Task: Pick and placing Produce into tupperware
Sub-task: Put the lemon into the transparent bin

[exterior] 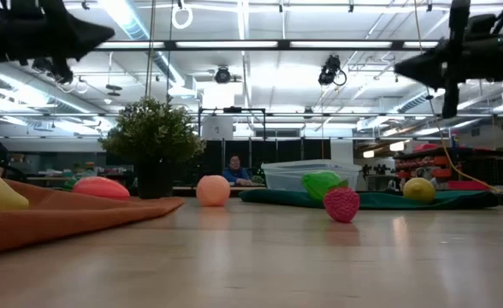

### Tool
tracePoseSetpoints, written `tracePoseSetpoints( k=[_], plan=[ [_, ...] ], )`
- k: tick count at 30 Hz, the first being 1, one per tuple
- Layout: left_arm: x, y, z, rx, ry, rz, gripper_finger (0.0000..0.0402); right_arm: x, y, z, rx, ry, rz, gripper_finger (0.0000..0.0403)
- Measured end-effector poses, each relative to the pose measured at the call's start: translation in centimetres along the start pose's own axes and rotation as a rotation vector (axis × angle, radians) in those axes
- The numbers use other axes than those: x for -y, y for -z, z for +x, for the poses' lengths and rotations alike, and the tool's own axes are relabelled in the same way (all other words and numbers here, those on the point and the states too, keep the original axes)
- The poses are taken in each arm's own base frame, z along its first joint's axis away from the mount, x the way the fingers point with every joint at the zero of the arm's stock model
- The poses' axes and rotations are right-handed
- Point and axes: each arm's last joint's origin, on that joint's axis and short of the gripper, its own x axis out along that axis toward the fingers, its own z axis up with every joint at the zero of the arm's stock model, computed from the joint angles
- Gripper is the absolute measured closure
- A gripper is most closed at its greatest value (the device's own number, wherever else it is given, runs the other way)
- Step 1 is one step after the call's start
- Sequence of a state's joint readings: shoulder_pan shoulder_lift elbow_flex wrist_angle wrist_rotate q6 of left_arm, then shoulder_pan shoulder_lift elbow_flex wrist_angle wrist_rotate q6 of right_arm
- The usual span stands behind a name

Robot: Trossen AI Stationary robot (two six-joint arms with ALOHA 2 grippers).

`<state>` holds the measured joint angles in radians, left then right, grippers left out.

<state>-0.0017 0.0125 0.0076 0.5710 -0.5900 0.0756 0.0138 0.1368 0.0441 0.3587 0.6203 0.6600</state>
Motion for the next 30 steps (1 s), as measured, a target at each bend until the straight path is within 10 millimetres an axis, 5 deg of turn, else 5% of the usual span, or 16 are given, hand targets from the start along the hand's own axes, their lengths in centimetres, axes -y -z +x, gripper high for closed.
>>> tracePoseSetpoints(
  k=[14, 24, 30],
  plan=[
    [0.0, -6.9, 0.9, 0.191, -0.029, -0.202, 0.0386, -2.5, -5.5, 0.5, 0.367, -0.081, 0.135, 0.0403],
    [2.7, -10.9, 5.5, 0.110, -0.068, -0.090, 0.0376, -9.1, -10.7, 5.7, 0.266, -0.055, -0.116, 0.0403],
    [4.8, -11.8, 9.0, -0.167, -0.095, 0.100, 0.0368, -12.0, -13.4, 8.3, 0.053, 0.076, -0.286, 0.0403]
  ],
)
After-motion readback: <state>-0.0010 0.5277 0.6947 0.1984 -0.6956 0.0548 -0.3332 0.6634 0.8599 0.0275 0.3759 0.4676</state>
